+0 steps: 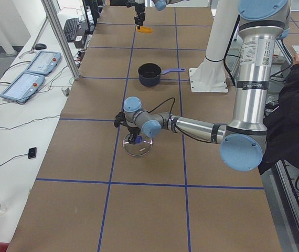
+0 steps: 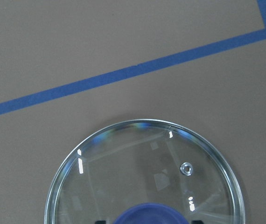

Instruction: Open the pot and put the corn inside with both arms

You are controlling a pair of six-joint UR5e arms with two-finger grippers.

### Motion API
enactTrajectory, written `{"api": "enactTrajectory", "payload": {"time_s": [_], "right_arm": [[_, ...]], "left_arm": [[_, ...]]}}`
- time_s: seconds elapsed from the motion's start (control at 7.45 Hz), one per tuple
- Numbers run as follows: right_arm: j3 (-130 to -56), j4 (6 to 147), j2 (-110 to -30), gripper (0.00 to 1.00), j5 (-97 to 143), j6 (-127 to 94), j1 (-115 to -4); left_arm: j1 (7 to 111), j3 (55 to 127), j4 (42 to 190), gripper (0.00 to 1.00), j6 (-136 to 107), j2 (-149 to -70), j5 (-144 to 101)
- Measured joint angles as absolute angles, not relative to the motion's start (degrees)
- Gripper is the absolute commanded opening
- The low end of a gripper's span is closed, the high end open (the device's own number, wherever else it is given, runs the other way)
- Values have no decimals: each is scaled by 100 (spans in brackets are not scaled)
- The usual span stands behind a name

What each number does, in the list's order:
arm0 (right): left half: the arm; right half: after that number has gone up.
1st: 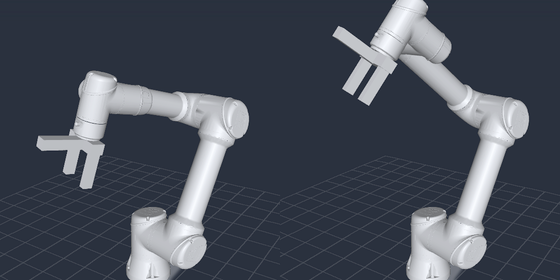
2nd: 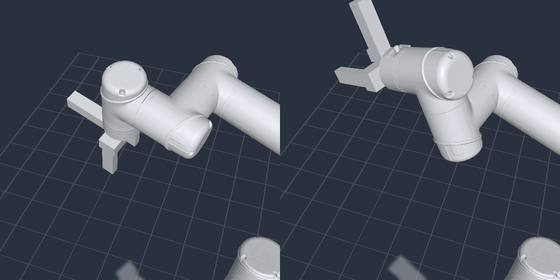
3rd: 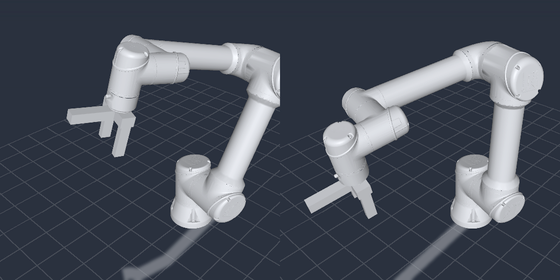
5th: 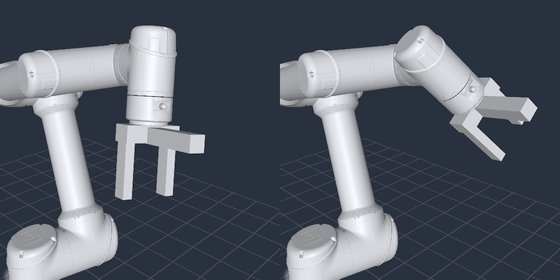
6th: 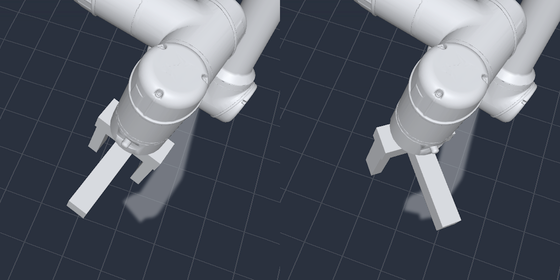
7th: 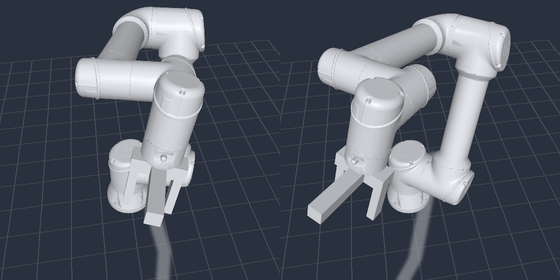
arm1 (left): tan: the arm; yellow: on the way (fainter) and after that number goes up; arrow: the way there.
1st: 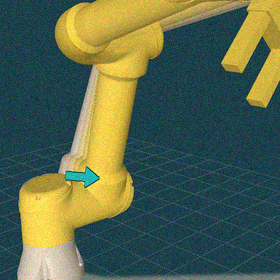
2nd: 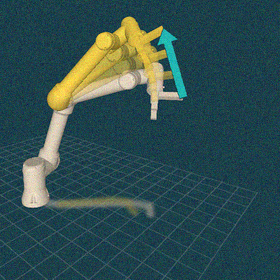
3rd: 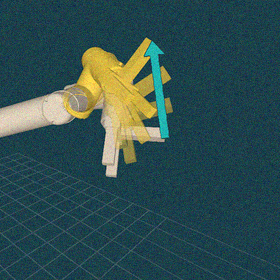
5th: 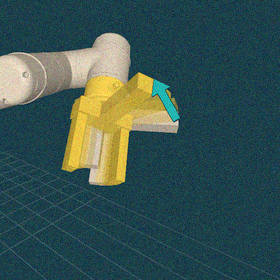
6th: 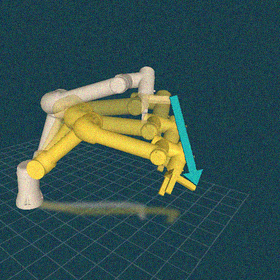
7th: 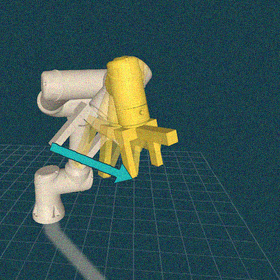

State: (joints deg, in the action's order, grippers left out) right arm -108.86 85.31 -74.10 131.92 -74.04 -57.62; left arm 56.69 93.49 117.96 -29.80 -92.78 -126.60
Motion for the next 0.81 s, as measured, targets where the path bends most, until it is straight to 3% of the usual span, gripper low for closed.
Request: {"api": "enactTrajectory", "payload": {"time_s": [0.81], "right_arm": [[-10958, 8777, -6207, 35, 12276, -9306, -4281]], "left_arm": [[7133, 9483, 11534, 98, -2425, -9276, -13977]]}}
